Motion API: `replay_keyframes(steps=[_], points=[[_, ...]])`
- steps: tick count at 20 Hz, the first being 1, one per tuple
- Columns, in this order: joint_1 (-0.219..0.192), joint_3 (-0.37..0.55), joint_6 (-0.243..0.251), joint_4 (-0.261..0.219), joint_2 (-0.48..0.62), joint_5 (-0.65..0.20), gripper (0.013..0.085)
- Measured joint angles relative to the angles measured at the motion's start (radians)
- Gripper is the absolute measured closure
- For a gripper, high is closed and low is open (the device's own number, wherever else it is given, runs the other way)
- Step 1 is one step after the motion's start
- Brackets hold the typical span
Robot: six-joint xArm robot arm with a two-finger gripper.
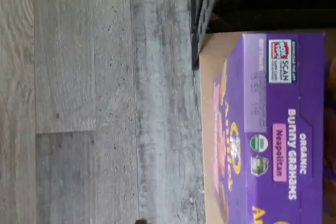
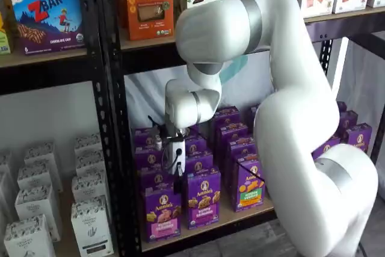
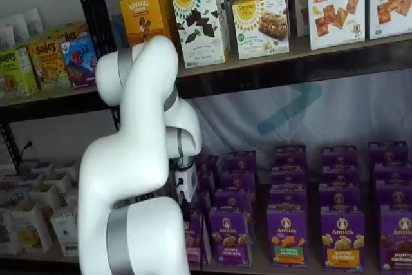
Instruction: Pick up the purple box with a pink patch in the middle, on the bottom shelf, the first box from the left
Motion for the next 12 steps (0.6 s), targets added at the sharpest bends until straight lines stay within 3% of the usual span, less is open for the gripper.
replay_keyframes(steps=[12], points=[[0.009,-0.130,0.027,-0.020,0.123,0.025,0.0130]])
